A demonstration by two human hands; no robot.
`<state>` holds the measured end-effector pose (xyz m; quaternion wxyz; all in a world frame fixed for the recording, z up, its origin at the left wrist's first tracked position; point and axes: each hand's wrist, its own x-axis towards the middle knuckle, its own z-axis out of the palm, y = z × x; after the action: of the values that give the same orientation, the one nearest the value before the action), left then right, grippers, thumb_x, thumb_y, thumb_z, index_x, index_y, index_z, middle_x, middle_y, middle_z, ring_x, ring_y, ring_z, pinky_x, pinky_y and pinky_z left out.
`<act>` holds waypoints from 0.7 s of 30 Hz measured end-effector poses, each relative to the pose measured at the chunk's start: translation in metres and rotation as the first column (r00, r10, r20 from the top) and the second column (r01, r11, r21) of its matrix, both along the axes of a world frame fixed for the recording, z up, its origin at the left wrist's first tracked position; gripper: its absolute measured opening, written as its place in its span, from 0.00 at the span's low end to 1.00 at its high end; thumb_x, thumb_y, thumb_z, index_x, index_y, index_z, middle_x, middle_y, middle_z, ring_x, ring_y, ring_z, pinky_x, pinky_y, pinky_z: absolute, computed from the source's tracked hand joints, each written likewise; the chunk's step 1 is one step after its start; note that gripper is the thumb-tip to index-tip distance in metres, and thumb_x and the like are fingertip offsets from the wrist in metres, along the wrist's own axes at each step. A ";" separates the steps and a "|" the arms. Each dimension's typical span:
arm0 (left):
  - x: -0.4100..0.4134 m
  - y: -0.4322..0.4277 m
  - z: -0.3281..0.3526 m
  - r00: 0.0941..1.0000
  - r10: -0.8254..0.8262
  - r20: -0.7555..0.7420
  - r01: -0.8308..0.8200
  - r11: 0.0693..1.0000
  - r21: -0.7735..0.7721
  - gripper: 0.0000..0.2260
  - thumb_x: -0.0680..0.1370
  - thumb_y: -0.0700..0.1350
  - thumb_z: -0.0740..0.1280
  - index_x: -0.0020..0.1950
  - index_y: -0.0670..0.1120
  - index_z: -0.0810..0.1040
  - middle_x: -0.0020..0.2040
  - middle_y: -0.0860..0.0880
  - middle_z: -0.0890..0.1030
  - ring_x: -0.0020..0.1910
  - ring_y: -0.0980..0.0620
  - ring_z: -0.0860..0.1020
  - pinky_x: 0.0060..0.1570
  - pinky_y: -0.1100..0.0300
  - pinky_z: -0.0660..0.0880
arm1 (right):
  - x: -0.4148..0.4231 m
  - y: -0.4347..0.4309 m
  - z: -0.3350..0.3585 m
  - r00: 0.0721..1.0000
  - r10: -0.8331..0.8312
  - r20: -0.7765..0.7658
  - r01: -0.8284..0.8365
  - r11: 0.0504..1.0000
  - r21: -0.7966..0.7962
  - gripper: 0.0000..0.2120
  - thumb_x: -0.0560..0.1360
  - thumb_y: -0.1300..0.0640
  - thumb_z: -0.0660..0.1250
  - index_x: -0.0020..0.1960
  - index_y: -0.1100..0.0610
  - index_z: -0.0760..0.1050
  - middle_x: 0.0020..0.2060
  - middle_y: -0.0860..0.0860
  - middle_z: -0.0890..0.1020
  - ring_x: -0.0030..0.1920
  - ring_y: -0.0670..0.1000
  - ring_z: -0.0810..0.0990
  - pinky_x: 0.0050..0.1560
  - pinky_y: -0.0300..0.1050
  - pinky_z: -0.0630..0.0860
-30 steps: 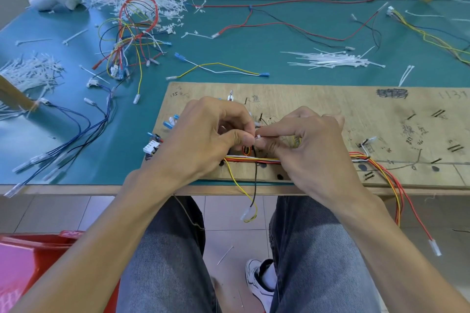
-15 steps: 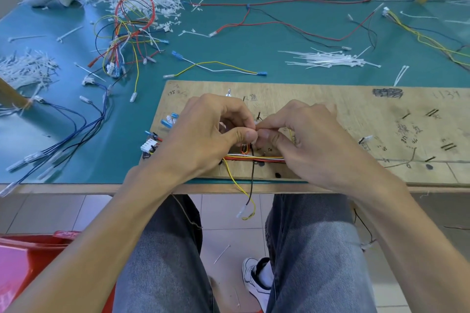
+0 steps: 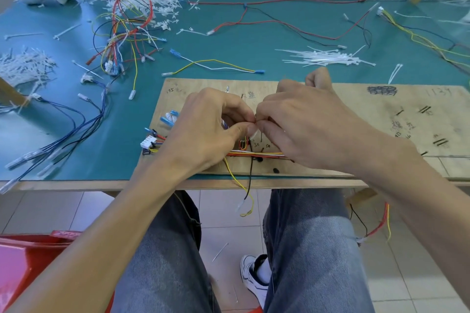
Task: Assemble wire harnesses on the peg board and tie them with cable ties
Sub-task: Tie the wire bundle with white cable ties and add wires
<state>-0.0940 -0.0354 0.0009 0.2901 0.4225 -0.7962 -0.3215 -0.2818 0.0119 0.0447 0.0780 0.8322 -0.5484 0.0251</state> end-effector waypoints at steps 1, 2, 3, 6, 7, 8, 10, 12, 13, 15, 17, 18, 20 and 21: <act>0.000 -0.001 0.000 1.000 -0.003 0.001 0.003 1.000 0.006 0.05 0.74 0.40 0.79 0.44 0.51 0.88 0.36 0.58 0.85 0.36 0.63 0.82 0.38 0.74 0.71 | -0.001 -0.001 -0.001 1.000 0.006 0.030 -0.007 1.000 0.026 0.15 0.85 0.49 0.56 0.41 0.48 0.71 0.36 0.43 0.75 0.45 0.51 0.70 0.49 0.53 0.58; 0.001 -0.001 0.001 1.000 -0.006 0.002 0.006 1.000 0.013 0.05 0.74 0.41 0.79 0.44 0.51 0.88 0.36 0.58 0.85 0.36 0.63 0.82 0.38 0.74 0.71 | -0.002 -0.002 -0.003 0.998 0.010 0.057 -0.013 0.999 0.046 0.14 0.85 0.50 0.56 0.42 0.48 0.73 0.38 0.43 0.76 0.45 0.51 0.72 0.48 0.53 0.58; 0.001 -0.002 0.001 1.000 -0.009 0.002 0.009 1.000 0.019 0.05 0.74 0.41 0.79 0.44 0.51 0.88 0.36 0.58 0.85 0.36 0.63 0.82 0.38 0.73 0.71 | -0.003 -0.002 -0.005 0.997 0.014 0.080 -0.019 0.998 0.056 0.14 0.84 0.50 0.55 0.44 0.48 0.75 0.39 0.43 0.78 0.46 0.51 0.74 0.48 0.53 0.59; 0.002 -0.001 0.001 0.999 -0.031 0.008 0.031 0.999 0.025 0.05 0.75 0.42 0.78 0.45 0.52 0.89 0.35 0.58 0.85 0.34 0.64 0.80 0.37 0.73 0.70 | -0.005 -0.003 -0.010 0.989 0.012 0.147 -0.021 0.998 0.063 0.14 0.83 0.47 0.55 0.44 0.48 0.75 0.37 0.44 0.78 0.44 0.50 0.76 0.49 0.53 0.62; 0.002 -0.001 0.002 0.999 -0.046 0.016 0.046 0.999 0.027 0.05 0.76 0.42 0.78 0.46 0.52 0.89 0.35 0.58 0.84 0.33 0.65 0.79 0.36 0.74 0.69 | -0.004 -0.004 -0.011 0.985 0.002 0.170 -0.014 0.997 0.069 0.15 0.81 0.46 0.55 0.42 0.48 0.75 0.35 0.44 0.78 0.42 0.50 0.75 0.49 0.53 0.62; 0.003 -0.001 0.002 0.998 -0.064 0.029 0.063 0.998 0.027 0.05 0.76 0.42 0.77 0.48 0.53 0.89 0.35 0.58 0.84 0.32 0.65 0.77 0.35 0.74 0.68 | -0.004 -0.005 -0.011 0.980 -0.009 0.197 -0.007 0.997 0.077 0.15 0.80 0.44 0.55 0.40 0.49 0.74 0.33 0.44 0.77 0.39 0.49 0.74 0.48 0.52 0.61; 0.004 -0.003 0.003 0.994 -0.090 0.061 0.089 0.996 0.026 0.06 0.77 0.44 0.76 0.49 0.55 0.89 0.34 0.57 0.82 0.32 0.62 0.74 0.34 0.70 0.67 | -0.001 -0.006 -0.011 0.965 -0.028 0.261 0.003 0.995 0.095 0.14 0.77 0.44 0.58 0.38 0.49 0.74 0.29 0.45 0.74 0.35 0.49 0.70 0.47 0.51 0.62; 0.006 -0.005 0.005 0.994 -0.088 0.065 0.085 0.995 0.048 0.06 0.77 0.45 0.76 0.47 0.57 0.89 0.36 0.53 0.82 0.33 0.58 0.72 0.36 0.62 0.69 | 0.001 -0.006 -0.010 0.945 -0.048 0.324 0.011 0.993 0.115 0.13 0.76 0.46 0.63 0.36 0.51 0.75 0.27 0.45 0.73 0.33 0.51 0.70 0.47 0.50 0.66; 0.006 -0.006 0.006 0.994 -0.088 0.065 0.085 0.995 0.051 0.06 0.76 0.45 0.77 0.46 0.58 0.89 0.37 0.53 0.82 0.34 0.56 0.73 0.36 0.61 0.70 | 0.001 -0.006 -0.007 0.934 -0.056 0.352 0.014 0.992 0.122 0.13 0.75 0.46 0.63 0.35 0.51 0.74 0.26 0.46 0.72 0.32 0.52 0.70 0.47 0.49 0.66; 0.007 -0.007 0.008 0.991 -0.105 0.082 0.104 0.994 0.022 0.08 0.75 0.45 0.79 0.45 0.59 0.88 0.42 0.56 0.83 0.36 0.58 0.75 0.37 0.66 0.69 | 0.001 -0.007 -0.001 0.918 -0.065 0.392 0.011 0.990 0.139 0.12 0.73 0.46 0.63 0.34 0.50 0.73 0.25 0.47 0.72 0.32 0.53 0.70 0.43 0.45 0.64; 0.010 -0.010 0.011 0.982 -0.122 0.141 0.128 0.991 -0.032 0.09 0.75 0.44 0.79 0.45 0.60 0.88 0.44 0.58 0.83 0.40 0.58 0.77 0.38 0.72 0.66 | 0.001 -0.010 0.006 0.907 -0.063 0.416 -0.002 0.988 0.155 0.11 0.72 0.48 0.64 0.34 0.52 0.76 0.25 0.48 0.74 0.32 0.54 0.71 0.38 0.43 0.65; 0.012 -0.012 0.012 0.976 -0.130 0.173 0.141 0.989 -0.049 0.09 0.74 0.44 0.79 0.45 0.60 0.88 0.45 0.59 0.82 0.41 0.58 0.77 0.38 0.73 0.66 | 0.002 -0.012 0.008 0.904 -0.056 0.424 -0.015 0.987 0.161 0.10 0.73 0.50 0.65 0.35 0.52 0.77 0.26 0.49 0.74 0.32 0.55 0.72 0.38 0.46 0.68; 0.016 -0.017 0.013 0.964 -0.164 0.212 0.179 0.982 -0.055 0.08 0.74 0.44 0.79 0.46 0.58 0.89 0.46 0.60 0.82 0.42 0.57 0.77 0.41 0.73 0.65 | 0.006 -0.015 0.013 0.904 -0.028 0.427 -0.049 0.984 0.169 0.09 0.73 0.53 0.67 0.36 0.53 0.78 0.27 0.50 0.76 0.34 0.55 0.73 0.40 0.52 0.74; 0.017 -0.019 0.014 0.956 -0.190 0.222 0.207 0.977 -0.054 0.07 0.74 0.45 0.79 0.47 0.57 0.89 0.46 0.60 0.82 0.43 0.56 0.77 0.42 0.72 0.66 | 0.008 -0.016 0.014 0.905 -0.016 0.424 -0.063 0.983 0.172 0.08 0.73 0.54 0.67 0.36 0.53 0.78 0.28 0.50 0.76 0.34 0.55 0.73 0.41 0.54 0.76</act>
<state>-0.0773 -0.0545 0.0147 0.1845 0.3613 -0.8730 -0.2707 -0.2738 -0.0041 0.0588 -0.1196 0.8170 -0.5421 0.1559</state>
